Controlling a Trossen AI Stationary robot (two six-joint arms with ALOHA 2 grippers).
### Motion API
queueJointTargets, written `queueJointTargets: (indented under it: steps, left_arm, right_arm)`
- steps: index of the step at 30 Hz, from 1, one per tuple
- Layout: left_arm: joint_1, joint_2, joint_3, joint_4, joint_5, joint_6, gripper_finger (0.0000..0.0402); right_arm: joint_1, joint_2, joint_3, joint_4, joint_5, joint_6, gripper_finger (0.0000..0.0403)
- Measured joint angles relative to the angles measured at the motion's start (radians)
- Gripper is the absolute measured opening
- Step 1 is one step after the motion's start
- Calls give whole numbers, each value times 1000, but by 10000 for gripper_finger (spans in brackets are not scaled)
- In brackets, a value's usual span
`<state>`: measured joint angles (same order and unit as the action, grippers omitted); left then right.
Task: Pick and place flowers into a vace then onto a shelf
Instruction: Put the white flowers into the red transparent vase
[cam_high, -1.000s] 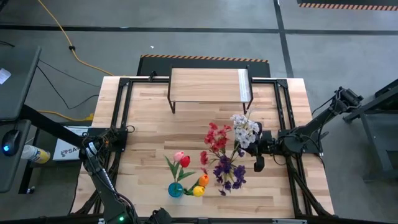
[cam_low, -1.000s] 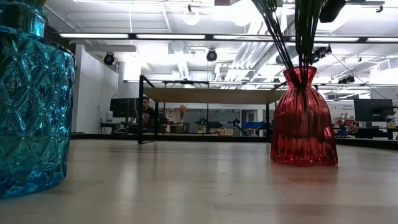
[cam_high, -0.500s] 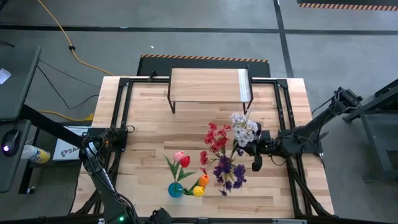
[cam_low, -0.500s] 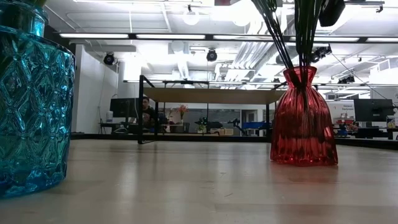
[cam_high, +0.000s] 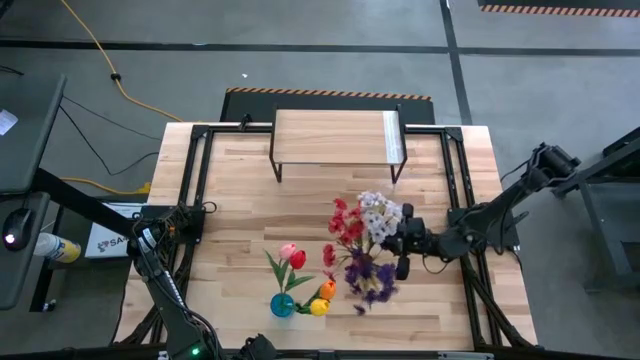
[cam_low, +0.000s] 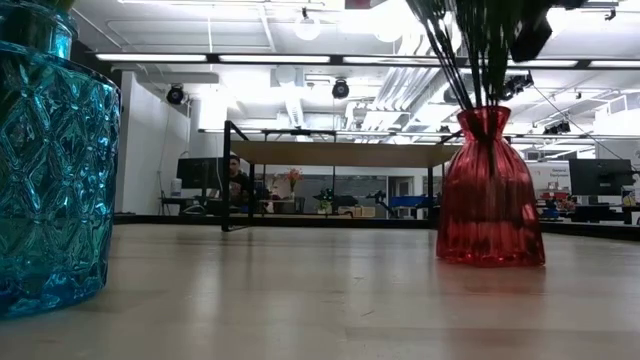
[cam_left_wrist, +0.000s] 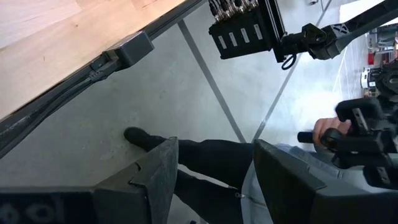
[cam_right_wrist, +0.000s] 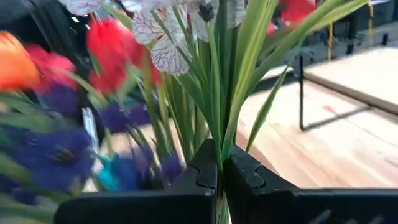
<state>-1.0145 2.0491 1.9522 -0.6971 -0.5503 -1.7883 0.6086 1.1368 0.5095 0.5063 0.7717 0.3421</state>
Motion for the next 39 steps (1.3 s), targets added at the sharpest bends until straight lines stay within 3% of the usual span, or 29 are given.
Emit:
queueJointTargets:
  steps: [9, 20, 29, 39]
  left_arm:
    - [0, 0, 0, 0, 0, 3, 239]
    - [0, 0, 0, 0, 0, 3, 239]
    - [0, 0, 0, 0, 0, 3, 239]
    - [0, 0, 0, -2, 0, 9, 239]
  right_arm:
    - [0, 15, 0, -129, 0, 110, 27]
    - [0, 5, 0, -130, -127, 100, 79]
    - [0, -86, 0, -165, -177, -7, 137]
    - [0, -179, -2, -353, -216, 42, 188]
